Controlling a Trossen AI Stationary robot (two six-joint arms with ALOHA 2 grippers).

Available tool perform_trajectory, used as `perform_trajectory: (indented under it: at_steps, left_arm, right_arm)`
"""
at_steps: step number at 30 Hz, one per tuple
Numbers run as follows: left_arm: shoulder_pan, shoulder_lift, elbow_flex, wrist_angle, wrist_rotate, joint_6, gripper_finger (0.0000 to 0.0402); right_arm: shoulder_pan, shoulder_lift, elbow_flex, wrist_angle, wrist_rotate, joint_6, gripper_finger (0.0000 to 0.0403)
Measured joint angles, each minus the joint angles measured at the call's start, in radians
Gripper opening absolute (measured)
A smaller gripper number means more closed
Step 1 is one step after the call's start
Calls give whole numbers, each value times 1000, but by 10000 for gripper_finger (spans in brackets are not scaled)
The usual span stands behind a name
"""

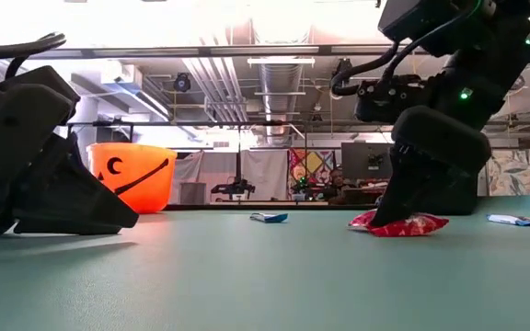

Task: Sort candy by brand, put in halloween buckets
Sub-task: Put the red candy into the black bucket

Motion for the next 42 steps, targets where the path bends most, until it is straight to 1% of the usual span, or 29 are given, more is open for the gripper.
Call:
perform_trajectory:
  at_steps: [3, 6, 10, 12, 14, 17, 19, 22, 24, 27, 30, 33, 35, 38, 40, 42]
  left_arm:
    - [-19, 10, 0, 3, -27, 5, 232]
    - [-37, 21, 3, -1, -39, 5, 232]
    - [-52, 21, 9, -10, -24, 1, 233]
    - [-59, 14, 13, -31, -10, -3, 233]
    - [-68, 4, 18, -63, 5, -9, 233]
    - [-75, -26, 25, -147, 64, -34, 233]
    - [-79, -51, 37, -235, 116, -63, 233]
    - [-83, -90, 49, -356, 181, -70, 233]
    - [-83, -117, 61, -424, 226, -75, 233]
    - [-81, -151, 81, -508, 295, -87, 233]
    - [-82, -171, 102, -571, 334, -88, 233]
    - [-82, -183, 122, -617, 352, -82, 233]
    - [-82, -188, 135, -634, 360, -75, 233]
    - [-82, -197, 159, -655, 361, -66, 233]
    - [-78, -206, 173, -652, 323, -52, 233]
    - [-63, -211, 183, -639, 277, -31, 233]
  right_arm:
    - [-3, -51, -4, -19, 9, -24, 49]
    - [-19, -126, -3, -10, 20, -43, 28]
    - [-37, -239, -3, -27, 39, -78, 15]
    - [-57, -315, -2, -70, 77, -92, 12]
    - [-95, -397, -1, -156, 144, -96, 10]
    - [-179, -522, -1, -304, 241, -75, 9]
    - [-261, -599, -1, -398, 298, -70, 9]
    - [-418, -676, -1, -508, 384, -72, 9]
    - [-542, -701, -1, -527, 427, -124, 9]
    - [-748, -704, -1, -494, 407, -207, 9]
    - [-933, -667, -1, -434, 310, -278, 9]
    - [-1080, -612, -1, -375, 190, -313, 9]
    - [-1156, -573, -1, -341, 131, -325, 9]
    - [-1234, -507, 0, -300, 87, -340, 9]
    - [-1262, -466, 0, -286, 88, -343, 11]
    - [-1264, -431, 0, -249, 86, -357, 16]
